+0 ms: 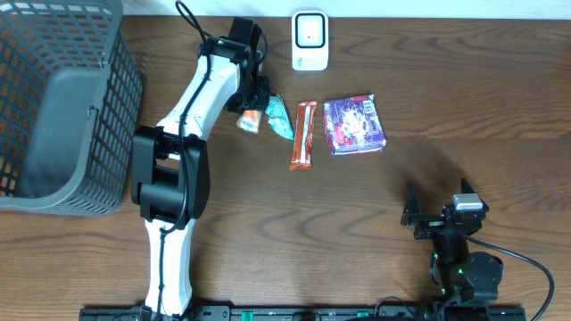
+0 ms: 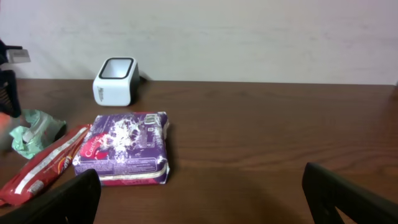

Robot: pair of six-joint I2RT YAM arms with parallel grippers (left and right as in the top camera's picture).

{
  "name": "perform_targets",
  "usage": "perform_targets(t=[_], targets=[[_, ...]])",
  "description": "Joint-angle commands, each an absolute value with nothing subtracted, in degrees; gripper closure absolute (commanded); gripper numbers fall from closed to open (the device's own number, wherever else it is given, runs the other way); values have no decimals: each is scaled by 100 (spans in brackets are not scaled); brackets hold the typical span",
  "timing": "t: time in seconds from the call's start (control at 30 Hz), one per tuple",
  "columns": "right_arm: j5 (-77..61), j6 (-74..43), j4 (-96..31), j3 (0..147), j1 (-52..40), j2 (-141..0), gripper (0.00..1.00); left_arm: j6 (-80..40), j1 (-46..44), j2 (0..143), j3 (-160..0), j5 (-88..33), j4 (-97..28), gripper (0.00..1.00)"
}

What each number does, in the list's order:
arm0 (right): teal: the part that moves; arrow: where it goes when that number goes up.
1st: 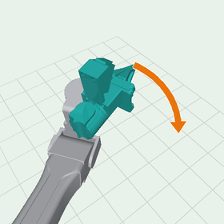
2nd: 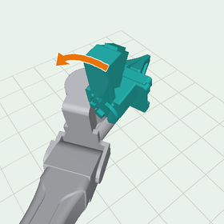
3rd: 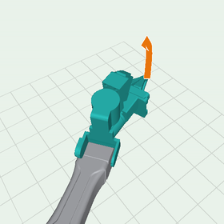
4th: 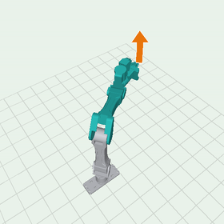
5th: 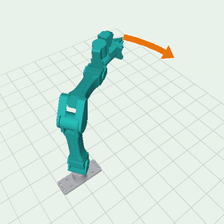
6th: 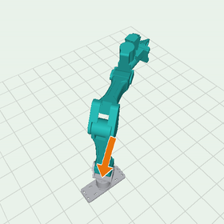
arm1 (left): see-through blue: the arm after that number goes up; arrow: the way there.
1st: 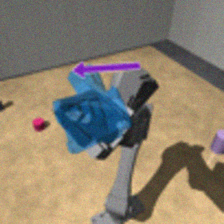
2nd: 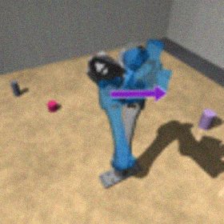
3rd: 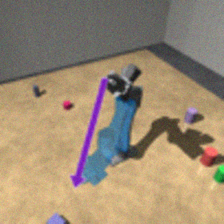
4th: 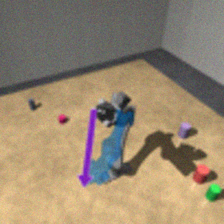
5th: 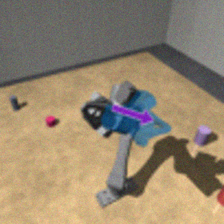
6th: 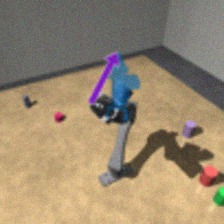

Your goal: Scan the item barcode

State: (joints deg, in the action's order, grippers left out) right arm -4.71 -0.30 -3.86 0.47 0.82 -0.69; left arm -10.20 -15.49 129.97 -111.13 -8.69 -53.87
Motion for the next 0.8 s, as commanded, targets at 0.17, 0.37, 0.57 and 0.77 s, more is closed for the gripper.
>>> perform_targets(t=[0.17,0.37,0.57,0.77], targets=[[-504,49,-403,36,27,-38,1,-1013,-1518,12801,-11397,-1267,-5422,27],[-504,49,-403,36,30,-38,1,-956,-1365,11992,-11966,-1256,-5293,26],[-504,49,-403,36,27,-38,1,-945,-827,10672,-12086,-1236,-4762,26],[-504,49,-403,36,30,-38,1,-952,-132,9668,-12084,-1247,-5315,3]])
